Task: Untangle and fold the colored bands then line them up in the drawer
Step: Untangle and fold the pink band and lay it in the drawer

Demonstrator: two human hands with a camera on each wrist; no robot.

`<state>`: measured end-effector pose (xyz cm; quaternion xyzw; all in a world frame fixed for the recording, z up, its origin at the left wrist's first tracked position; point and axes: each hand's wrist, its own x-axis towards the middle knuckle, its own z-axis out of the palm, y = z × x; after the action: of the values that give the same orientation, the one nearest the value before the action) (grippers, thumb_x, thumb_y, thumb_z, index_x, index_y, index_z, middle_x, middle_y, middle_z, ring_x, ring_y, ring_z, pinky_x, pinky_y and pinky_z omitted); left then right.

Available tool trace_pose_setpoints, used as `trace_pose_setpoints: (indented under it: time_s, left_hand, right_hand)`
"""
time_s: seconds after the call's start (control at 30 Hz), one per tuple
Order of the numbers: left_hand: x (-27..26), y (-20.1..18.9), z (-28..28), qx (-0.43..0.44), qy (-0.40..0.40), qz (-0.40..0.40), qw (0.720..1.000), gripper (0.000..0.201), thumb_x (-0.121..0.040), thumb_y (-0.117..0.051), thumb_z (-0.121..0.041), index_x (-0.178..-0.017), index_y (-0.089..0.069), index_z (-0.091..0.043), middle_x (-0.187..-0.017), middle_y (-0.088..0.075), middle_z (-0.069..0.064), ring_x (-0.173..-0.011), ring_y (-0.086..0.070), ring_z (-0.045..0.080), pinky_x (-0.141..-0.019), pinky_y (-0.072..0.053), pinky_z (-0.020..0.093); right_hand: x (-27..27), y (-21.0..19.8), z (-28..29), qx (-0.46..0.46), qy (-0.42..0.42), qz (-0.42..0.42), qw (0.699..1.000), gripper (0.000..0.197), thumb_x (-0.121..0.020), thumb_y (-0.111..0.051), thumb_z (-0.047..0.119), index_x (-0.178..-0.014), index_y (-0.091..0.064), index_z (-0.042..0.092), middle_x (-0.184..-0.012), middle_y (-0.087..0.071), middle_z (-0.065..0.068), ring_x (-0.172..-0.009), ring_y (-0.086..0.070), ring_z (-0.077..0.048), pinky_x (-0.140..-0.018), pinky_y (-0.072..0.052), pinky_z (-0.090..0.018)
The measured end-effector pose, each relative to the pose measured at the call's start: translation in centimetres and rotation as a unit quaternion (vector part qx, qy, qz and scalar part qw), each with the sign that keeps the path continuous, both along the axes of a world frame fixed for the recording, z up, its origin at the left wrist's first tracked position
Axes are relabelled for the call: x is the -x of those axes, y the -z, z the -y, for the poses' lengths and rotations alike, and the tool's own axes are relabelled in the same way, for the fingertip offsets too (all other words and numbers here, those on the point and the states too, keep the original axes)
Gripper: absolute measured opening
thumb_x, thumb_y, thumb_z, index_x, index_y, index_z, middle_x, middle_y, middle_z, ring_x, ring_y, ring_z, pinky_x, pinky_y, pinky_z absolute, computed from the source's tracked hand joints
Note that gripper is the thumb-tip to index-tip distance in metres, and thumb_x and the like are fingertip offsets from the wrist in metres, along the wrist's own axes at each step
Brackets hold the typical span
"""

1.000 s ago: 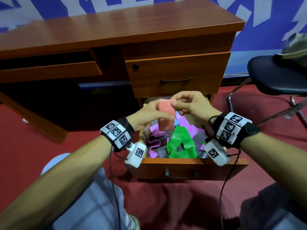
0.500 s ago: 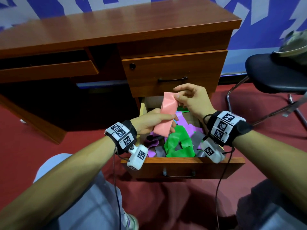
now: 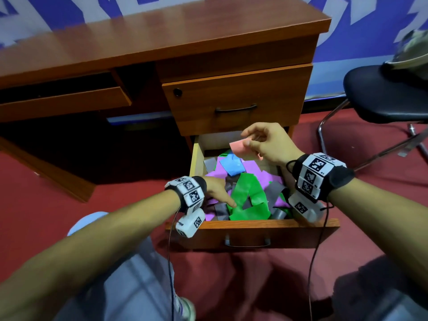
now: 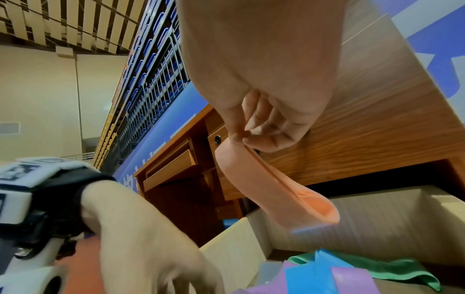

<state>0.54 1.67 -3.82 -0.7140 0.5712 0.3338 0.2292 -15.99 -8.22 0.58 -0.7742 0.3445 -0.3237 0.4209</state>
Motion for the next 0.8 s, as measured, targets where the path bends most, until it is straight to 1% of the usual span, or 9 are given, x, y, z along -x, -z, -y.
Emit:
trace_pose_setpoints:
  time_s: [0.07,0.13,0.2,0.27,0.37,0.4,0.53,0.67,0.8]
  left_hand:
    - [1.2,0.5,0.7,-0.087,-0.039,0.016,0.995,0.091,-0.087,-0.061,-0.069,-0.148,-0.043,-0.003,-0.149,-0.048,0.016,-0.131,-0.052,0.034,-0.104,-0.044,0.039]
    - [2.3,0.6,1.5,-0.12,-0.054,0.031,0.991,0.097,-0.092,-0.053,-0.069,-0.155,-0.031,0.001,-0.16,-0.036,0.019,-0.144,-0.04,0.034,-0.113,-0.035,0.041]
    - [3.1,0.9,1.9,-0.134,-0.047,0.05,0.989,0.097,-0.095,-0.048,-0.068,-0.155,-0.027,0.004,-0.161,-0.033,0.022,-0.146,-0.037,0.033,-0.114,-0.033,0.04]
    - [3.8,1.5,2.5,-0.146,-0.037,0.067,0.986,0.099,-0.093,-0.048,-0.071,-0.156,-0.028,0.003,-0.16,-0.035,0.021,-0.145,-0.039,0.032,-0.11,-0.036,0.039]
    - [4.7,2.2,3.0,-0.154,-0.022,0.091,0.984,0.101,-0.087,-0.056,-0.073,-0.151,-0.037,0.003,-0.142,-0.053,0.021,-0.127,-0.055,0.029,-0.092,-0.042,0.033]
    - [4.9,2.5,3.2,-0.149,-0.019,0.097,0.984,0.101,-0.087,-0.058,-0.073,-0.15,-0.038,0.004,-0.138,-0.055,0.022,-0.124,-0.057,0.029,-0.091,-0.043,0.032]
    - [5.6,3.2,3.5,-0.134,-0.006,0.138,0.981,0.101,-0.089,-0.055,-0.071,-0.151,-0.035,0.006,-0.151,-0.048,0.021,-0.135,-0.051,0.029,-0.106,-0.041,0.035]
    - [5.6,4.1,3.8,-0.111,0.003,0.151,0.982,0.107,-0.086,-0.064,-0.068,-0.154,-0.026,0.005,-0.156,-0.041,0.018,-0.138,-0.048,0.03,-0.104,-0.042,0.037]
    - [4.9,5.9,3.5,-0.042,0.034,0.218,0.974,0.14,-0.073,-0.073,-0.074,-0.159,0.008,0.001,-0.164,-0.02,0.023,-0.147,-0.032,0.038,-0.116,-0.034,0.049]
  right_hand:
    - [0.4,0.4,0.5,-0.005,0.009,-0.001,1.0,0.021,-0.086,-0.073,0.008,-0.087,-0.07,0.029,-0.074,-0.066,0.009,-0.061,-0.056,-0.003,-0.065,-0.048,-0.029]
    - [0.8,0.4,1.1,-0.01,0.011,0.008,1.0,0.019,-0.084,-0.073,0.009,-0.087,-0.071,0.028,-0.073,-0.066,0.01,-0.061,-0.056,-0.001,-0.068,-0.049,-0.028]
    - [0.8,0.1,1.3,-0.011,0.007,0.013,1.0,0.016,-0.084,-0.073,0.008,-0.089,-0.072,0.023,-0.075,-0.066,0.008,-0.065,-0.058,-0.003,-0.07,-0.051,-0.027]
    - [0.6,-0.1,1.3,-0.006,0.012,0.015,1.0,0.013,-0.084,-0.074,0.007,-0.092,-0.074,0.016,-0.077,-0.067,0.005,-0.069,-0.06,-0.007,-0.071,-0.052,-0.025]
    - [0.2,-0.1,1.3,-0.007,0.014,0.024,1.0,0.012,-0.081,-0.074,0.009,-0.085,-0.073,0.02,-0.074,-0.068,0.004,-0.068,-0.062,-0.009,-0.07,-0.055,-0.028]
    - [0.1,-0.1,1.4,-0.004,0.009,0.011,1.0,0.013,-0.081,-0.074,0.01,-0.084,-0.072,0.023,-0.074,-0.068,0.005,-0.066,-0.062,-0.007,-0.069,-0.055,-0.026]
    - [0.3,-0.5,1.6,0.001,0.007,-0.023,1.0,0.012,-0.084,-0.072,0.013,-0.086,-0.074,0.024,-0.076,-0.069,0.007,-0.064,-0.057,0.004,-0.062,-0.041,-0.006]
    - [0.2,-1.1,1.6,-0.008,0.019,-0.016,1.0,0.013,-0.085,-0.07,0.013,-0.082,-0.072,0.026,-0.078,-0.07,0.006,-0.065,-0.057,0.004,-0.062,-0.041,-0.007]
    - [-0.1,-1.4,1.9,-0.015,0.019,0.0,1.0,0.016,-0.085,-0.071,0.011,-0.08,-0.072,0.026,-0.077,-0.07,0.005,-0.063,-0.056,0.002,-0.065,-0.043,-0.011]
